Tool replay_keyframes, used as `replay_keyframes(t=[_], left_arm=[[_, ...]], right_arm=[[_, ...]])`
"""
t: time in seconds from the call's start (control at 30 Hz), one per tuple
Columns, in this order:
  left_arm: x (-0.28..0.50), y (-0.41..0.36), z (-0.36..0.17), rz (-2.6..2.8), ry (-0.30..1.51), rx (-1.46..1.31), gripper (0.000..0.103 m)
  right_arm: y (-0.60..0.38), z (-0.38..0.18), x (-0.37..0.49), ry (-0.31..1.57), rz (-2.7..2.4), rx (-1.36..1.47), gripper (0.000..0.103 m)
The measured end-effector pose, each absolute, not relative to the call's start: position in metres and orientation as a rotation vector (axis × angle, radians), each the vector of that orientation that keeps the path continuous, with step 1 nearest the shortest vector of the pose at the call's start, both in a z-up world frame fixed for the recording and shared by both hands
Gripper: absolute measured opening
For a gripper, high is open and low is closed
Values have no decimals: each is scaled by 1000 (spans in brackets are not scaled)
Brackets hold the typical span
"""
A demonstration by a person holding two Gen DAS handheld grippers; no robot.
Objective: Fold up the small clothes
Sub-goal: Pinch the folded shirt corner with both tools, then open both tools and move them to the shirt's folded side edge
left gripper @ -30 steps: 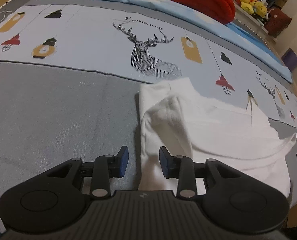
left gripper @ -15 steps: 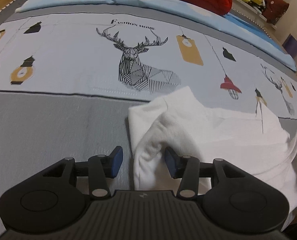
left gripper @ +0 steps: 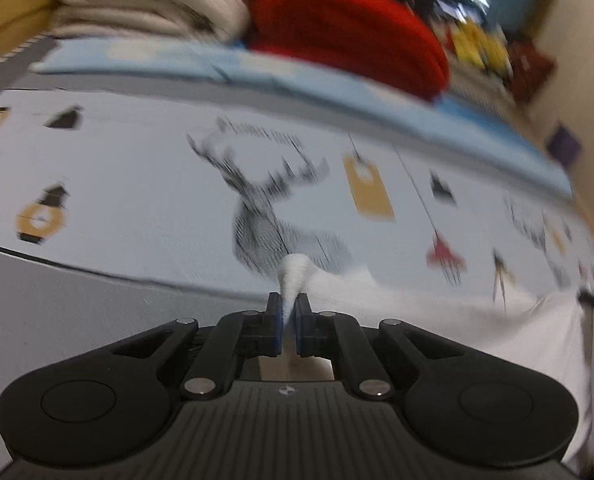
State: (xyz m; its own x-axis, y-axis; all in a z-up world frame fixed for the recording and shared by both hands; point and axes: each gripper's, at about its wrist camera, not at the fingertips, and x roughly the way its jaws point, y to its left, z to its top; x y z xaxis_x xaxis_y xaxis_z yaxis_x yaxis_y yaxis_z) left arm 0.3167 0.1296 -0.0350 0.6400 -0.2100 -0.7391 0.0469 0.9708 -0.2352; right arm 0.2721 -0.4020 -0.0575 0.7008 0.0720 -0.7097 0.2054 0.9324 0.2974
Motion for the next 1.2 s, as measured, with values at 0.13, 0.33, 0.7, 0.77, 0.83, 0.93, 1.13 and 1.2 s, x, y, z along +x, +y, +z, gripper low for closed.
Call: replay_keyframes(t=[0.13,0.33,0.7,0.77,0.83,0.93,1.13,1.2], left_arm=[[320,132,-38,-83,903,-213,36],[321,131,-49,-99,996,-294,38],[335,118,-60,-88,985,-340,38],[341,116,-63,-88,975,-352,38],[346,115,-66,-87,967,-356,38],[352,112,-71,-83,958,-356,38],[363,103,-85,-127,974,-296,7],[361,103,-77,-122,925,-266,5]], right_arm=[[-412,-53,272,735,-213,428,19],[-408,-67,275,862,-194,412,31],[-413,-84,271,977,-246,492,36],[-412,-86,273,982,-247,497,36],[-412,-88,277,983,-246,495,36],[-408,-88,282,976,-231,487,27],[-403,-80,288,911,-228,471,4],[-400,-73,288,864,-223,464,4]])
